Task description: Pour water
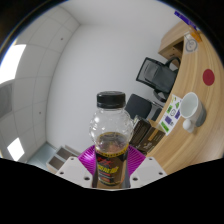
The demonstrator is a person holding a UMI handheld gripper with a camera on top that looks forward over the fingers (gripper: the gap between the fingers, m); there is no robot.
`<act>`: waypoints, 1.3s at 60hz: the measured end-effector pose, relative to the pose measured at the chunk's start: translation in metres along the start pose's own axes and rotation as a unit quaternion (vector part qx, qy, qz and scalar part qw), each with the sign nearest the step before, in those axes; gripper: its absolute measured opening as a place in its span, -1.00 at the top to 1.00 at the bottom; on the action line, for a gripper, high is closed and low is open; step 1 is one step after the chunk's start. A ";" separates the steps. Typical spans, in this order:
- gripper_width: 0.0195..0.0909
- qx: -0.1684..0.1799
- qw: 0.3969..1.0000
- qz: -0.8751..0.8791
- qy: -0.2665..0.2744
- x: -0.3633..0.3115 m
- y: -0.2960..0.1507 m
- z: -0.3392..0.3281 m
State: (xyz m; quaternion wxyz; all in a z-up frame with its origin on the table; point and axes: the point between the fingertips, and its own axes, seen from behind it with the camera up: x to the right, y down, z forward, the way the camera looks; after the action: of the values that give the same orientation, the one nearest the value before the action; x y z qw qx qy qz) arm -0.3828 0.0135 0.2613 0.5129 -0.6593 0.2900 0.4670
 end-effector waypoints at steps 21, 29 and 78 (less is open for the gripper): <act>0.52 0.031 0.911 0.410 -0.043 0.091 -0.067 0.056; 0.52 0.030 0.890 0.453 -0.032 0.116 -0.063 0.064; 0.52 0.077 0.878 -0.438 0.175 0.160 -0.280 -0.015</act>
State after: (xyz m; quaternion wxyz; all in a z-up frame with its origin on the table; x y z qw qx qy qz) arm -0.0732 0.0999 0.2292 0.6550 -0.7485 0.0917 0.0480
